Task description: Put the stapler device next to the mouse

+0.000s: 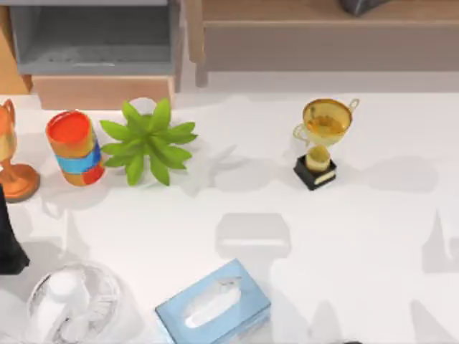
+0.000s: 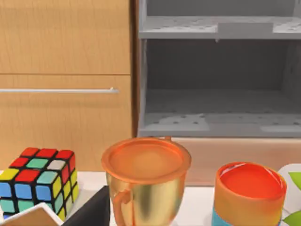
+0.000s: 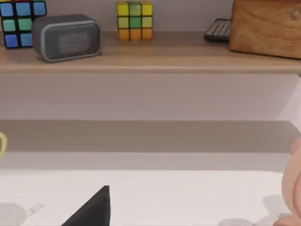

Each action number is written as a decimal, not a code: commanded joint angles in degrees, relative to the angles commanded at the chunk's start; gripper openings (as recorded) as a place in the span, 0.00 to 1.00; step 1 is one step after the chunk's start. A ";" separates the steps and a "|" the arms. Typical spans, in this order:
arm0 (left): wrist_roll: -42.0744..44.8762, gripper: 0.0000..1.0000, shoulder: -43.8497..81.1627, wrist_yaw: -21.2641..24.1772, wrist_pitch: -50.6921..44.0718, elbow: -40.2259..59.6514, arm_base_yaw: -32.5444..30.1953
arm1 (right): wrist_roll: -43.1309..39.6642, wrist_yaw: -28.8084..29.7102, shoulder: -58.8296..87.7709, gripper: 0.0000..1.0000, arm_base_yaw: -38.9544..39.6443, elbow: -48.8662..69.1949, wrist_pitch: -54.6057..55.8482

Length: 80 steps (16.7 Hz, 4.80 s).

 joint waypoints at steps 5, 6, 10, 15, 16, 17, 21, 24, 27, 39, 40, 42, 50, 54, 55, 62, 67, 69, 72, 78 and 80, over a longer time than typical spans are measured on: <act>0.00 1.00 0.00 0.00 0.00 0.00 0.00 | 0.56 0.11 3.55 1.00 -0.44 3.32 -3.10; 0.00 1.00 0.00 0.00 0.00 0.00 0.00 | 0.83 0.13 5.94 1.00 -0.67 5.53 -5.04; 0.00 1.00 0.00 0.00 0.00 0.00 0.00 | 2.07 0.18 21.51 1.00 -1.57 18.59 -15.02; 0.00 1.00 0.00 0.00 0.00 0.00 0.00 | 3.52 0.05 52.33 1.00 -2.55 37.21 -27.85; 0.00 1.00 0.00 0.00 0.00 0.00 0.00 | 3.84 0.05 58.85 1.00 -2.78 40.60 -30.27; 0.00 1.00 0.00 0.00 0.00 0.00 0.00 | 4.18 0.05 65.13 1.00 -3.02 43.97 -32.69; 0.00 1.00 0.00 0.00 0.00 0.00 0.00 | 5.60 -0.10 86.58 1.00 -3.89 57.16 -42.45; 0.00 1.00 0.00 0.00 0.00 0.00 0.00 | 6.71 -0.10 98.67 1.00 -4.67 66.69 -49.17; 0.00 1.00 0.00 0.00 0.00 0.00 0.00 | 7.45 -0.13 107.00 1.00 -5.18 74.12 -54.44; 0.00 1.00 0.00 0.00 0.00 0.00 0.00 | 7.93 -0.13 112.81 1.00 -5.31 73.51 -50.44; 0.00 1.00 0.00 0.00 0.00 0.00 0.00 | 7.94 -0.12 113.62 1.00 -5.33 72.52 -48.53; 0.00 1.00 0.00 0.00 0.00 0.00 0.00 | 7.94 -0.11 114.75 1.00 -5.33 71.16 -46.32; 0.00 1.00 0.00 0.00 0.00 0.00 0.00 | 7.94 -0.11 114.87 0.70 -5.33 71.03 -46.13; 0.00 1.00 0.00 0.00 0.00 0.00 0.00 | 7.94 -0.11 114.87 0.40 -5.33 71.03 -46.13; 0.00 1.00 0.00 0.00 0.00 0.00 0.00 | 7.94 -0.11 114.87 0.32 -5.33 71.03 -46.13; 0.00 1.00 0.00 0.00 0.00 0.00 0.00 | 7.94 -0.11 114.87 0.00 -5.33 71.03 -46.13; 0.00 1.00 0.00 0.00 0.00 0.00 0.00 | 7.94 -0.11 114.87 0.00 -5.33 71.03 -46.13; 0.00 1.00 0.00 0.00 0.00 0.00 0.00 | 7.86 0.10 114.63 0.00 -5.32 71.19 -46.40; 0.00 1.00 0.00 0.00 0.00 0.00 0.00 | 7.83 0.10 113.46 0.00 -5.34 72.62 -49.25; 0.00 1.00 0.00 0.00 0.00 0.00 0.00 | 7.77 0.08 111.79 0.00 -5.34 74.37 -52.45; 0.00 1.00 0.00 0.00 0.00 0.00 0.00 | 7.95 0.09 111.96 0.00 -5.21 74.29 -52.36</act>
